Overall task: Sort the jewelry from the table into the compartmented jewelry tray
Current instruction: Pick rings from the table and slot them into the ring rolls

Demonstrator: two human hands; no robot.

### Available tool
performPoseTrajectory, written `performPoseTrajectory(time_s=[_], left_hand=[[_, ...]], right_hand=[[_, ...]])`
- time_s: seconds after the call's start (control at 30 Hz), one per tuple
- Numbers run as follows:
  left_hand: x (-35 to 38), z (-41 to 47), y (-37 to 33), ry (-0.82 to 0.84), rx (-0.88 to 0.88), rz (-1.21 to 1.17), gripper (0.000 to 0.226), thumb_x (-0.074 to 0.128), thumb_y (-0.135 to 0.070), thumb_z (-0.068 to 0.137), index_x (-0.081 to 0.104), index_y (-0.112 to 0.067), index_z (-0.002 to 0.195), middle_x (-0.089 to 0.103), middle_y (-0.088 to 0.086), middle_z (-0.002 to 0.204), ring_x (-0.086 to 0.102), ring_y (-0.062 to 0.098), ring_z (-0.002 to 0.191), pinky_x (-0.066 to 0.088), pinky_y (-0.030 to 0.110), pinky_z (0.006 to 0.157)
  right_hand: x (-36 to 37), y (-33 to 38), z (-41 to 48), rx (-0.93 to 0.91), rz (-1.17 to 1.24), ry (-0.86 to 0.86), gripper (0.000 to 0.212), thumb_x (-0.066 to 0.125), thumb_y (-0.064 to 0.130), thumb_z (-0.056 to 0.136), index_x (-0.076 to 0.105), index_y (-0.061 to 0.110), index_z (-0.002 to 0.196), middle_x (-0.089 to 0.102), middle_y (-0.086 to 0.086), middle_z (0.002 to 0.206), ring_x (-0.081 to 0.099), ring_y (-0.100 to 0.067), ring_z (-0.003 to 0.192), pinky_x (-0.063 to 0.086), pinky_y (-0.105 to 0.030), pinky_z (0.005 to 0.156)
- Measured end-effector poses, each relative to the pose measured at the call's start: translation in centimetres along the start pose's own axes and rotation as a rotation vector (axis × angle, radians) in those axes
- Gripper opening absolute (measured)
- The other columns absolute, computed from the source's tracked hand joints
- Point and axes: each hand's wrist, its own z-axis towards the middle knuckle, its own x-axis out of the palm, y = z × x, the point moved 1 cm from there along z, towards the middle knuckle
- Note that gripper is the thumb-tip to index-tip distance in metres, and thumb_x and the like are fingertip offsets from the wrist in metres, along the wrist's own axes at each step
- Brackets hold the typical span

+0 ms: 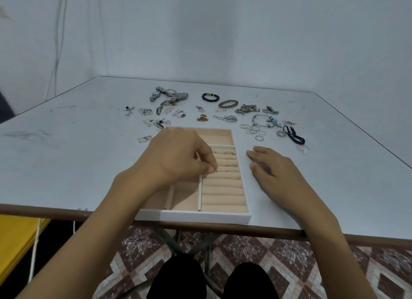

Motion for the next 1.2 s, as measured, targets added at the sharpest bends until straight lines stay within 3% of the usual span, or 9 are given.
performPoseTrajectory(time_s=[0.27,0.5,0.67,0.77,0.83,0.93,1.07,1.2], left_hand=[[-0.3,1.1,-0.2,0.119,-0.072,-0.073,0.011,0.082,-0.033,0.069,0.075,-0.039,0.075,0.063,-0.02,0.062,0.055,-0.002,0.066,0.039,0.021,0.059],[0.0,1.1,0.8,0.144,-0.018,-0.215,0.012,0.083,-0.031,0.067,0.076,-0.036,0.076,0.071,-0.014,0.07,0.057,-0.003,0.063,0.05,0.028,0.074],[0.6,0.4,1.5,0.047,0.018,-0.494,0.013,0.08,-0.024,0.071,0.076,-0.024,0.083,0.073,-0.002,0.081,0.064,0.021,0.076,0.046,0.013,0.068],[0.7,0.6,1.8,-0.04,0.001,-0.561,0.009,0.074,-0.019,0.079,0.075,-0.023,0.086,0.073,-0.001,0.087,0.061,0.018,0.079,0.043,0.009,0.066],[0.6,1.0,1.8,-0.072,-0.005,-0.544,0.009,0.071,-0.019,0.082,0.075,-0.024,0.088,0.072,-0.004,0.09,0.058,0.007,0.076,0.04,0.006,0.064],[0.1,2.3,1.1,-0.084,0.002,-0.495,0.01,0.069,-0.021,0.084,0.074,-0.024,0.092,0.071,-0.007,0.09,0.056,0.004,0.077,0.041,0.008,0.067],[0.3,5.5,-0.8,-0.056,0.019,-0.352,0.01,0.068,-0.024,0.084,0.072,-0.027,0.093,0.067,-0.014,0.089,0.058,0.007,0.079,0.048,0.028,0.084],[2.0,8.8,-3.5,-0.018,0.017,-0.139,0.015,0.062,-0.025,0.087,0.067,-0.031,0.1,0.066,-0.013,0.1,0.057,0.009,0.089,0.046,0.034,0.09]], right_hand=[[0.1,-0.1,0.1,-0.003,-0.002,-0.01,0.041,0.044,0.024,0.1,0.049,0.018,0.139,0.038,0.003,0.151,0.034,-0.01,0.138,0.02,-0.016,0.104],[0.1,-0.2,0.1,-0.015,-0.009,-0.008,0.041,0.044,0.024,0.1,0.049,0.018,0.14,0.038,0.003,0.151,0.034,-0.011,0.139,0.021,-0.017,0.105],[0.1,-0.2,0.1,-0.007,-0.001,-0.01,0.041,0.045,0.024,0.099,0.05,0.018,0.139,0.039,0.004,0.15,0.034,-0.01,0.138,0.022,-0.018,0.106],[-0.4,-0.1,0.0,-0.022,0.002,0.014,0.04,0.048,0.026,0.098,0.053,0.02,0.137,0.043,0.005,0.147,0.037,-0.01,0.136,0.025,-0.022,0.109],[-1.3,-0.2,0.4,0.011,0.065,0.022,0.034,0.056,0.025,0.093,0.061,0.023,0.127,0.054,0.008,0.135,0.048,-0.004,0.122,0.035,-0.018,0.101],[-3.3,-0.8,2.2,0.116,0.203,-0.034,0.021,0.064,0.018,0.087,0.071,0.023,0.106,0.067,0.008,0.104,0.06,0.001,0.086,0.043,-0.012,0.074],[-4.2,-2.5,6.2,0.179,0.126,-0.062,0.02,0.064,0.014,0.088,0.068,0.013,0.108,0.066,-0.002,0.082,0.061,-0.016,0.071,0.05,-0.027,0.076],[-3.0,-3.8,8.9,0.214,0.08,-0.055,0.022,0.071,0.021,0.084,0.069,0.015,0.105,0.062,-0.005,0.075,0.058,-0.021,0.072,0.05,-0.032,0.079]])
